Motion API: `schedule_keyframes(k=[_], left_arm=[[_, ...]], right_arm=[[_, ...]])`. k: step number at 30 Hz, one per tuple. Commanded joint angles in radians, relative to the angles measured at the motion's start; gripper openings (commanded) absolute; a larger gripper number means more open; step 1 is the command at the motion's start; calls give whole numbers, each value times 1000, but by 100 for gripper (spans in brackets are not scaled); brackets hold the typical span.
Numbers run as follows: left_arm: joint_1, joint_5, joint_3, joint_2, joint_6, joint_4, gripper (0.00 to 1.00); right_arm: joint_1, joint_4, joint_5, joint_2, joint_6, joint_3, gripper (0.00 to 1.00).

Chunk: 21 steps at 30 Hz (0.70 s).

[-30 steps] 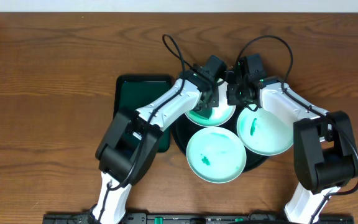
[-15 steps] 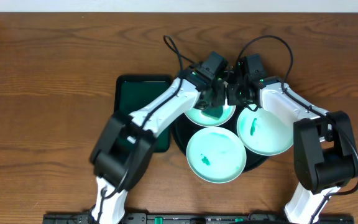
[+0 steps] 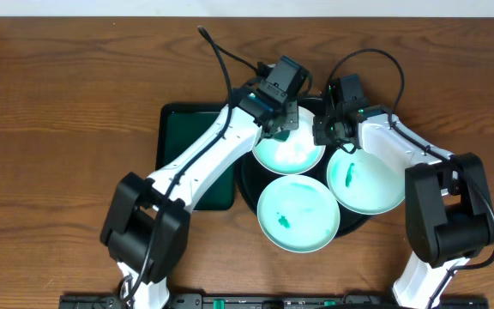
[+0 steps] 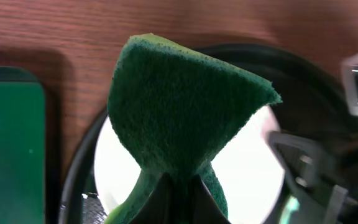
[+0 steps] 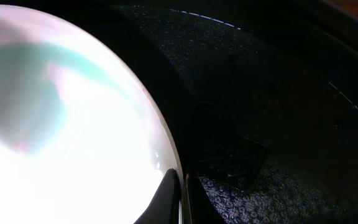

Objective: Clean dirty plates on tray and stack at the side

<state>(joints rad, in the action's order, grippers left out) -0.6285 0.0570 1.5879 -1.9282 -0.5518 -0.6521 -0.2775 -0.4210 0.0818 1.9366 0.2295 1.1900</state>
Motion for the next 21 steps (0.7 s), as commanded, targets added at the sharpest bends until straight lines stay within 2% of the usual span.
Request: schedule_keyframes(k=[1, 9, 12, 21], left_arm=[[5, 68, -14, -48, 8, -2, 8], [5, 51, -14, -171, 1, -2, 8], [5, -1, -14, -215, 1, -2, 8], [4, -385, -13, -276, 1, 21, 7]], right_arm=[[-18, 2, 27, -1, 1, -8, 1], [-18, 2, 27, -1, 1, -7, 1], [-18, 2, 27, -1, 1, -7, 1], [-18, 3, 27, -1, 1, -7, 1]])
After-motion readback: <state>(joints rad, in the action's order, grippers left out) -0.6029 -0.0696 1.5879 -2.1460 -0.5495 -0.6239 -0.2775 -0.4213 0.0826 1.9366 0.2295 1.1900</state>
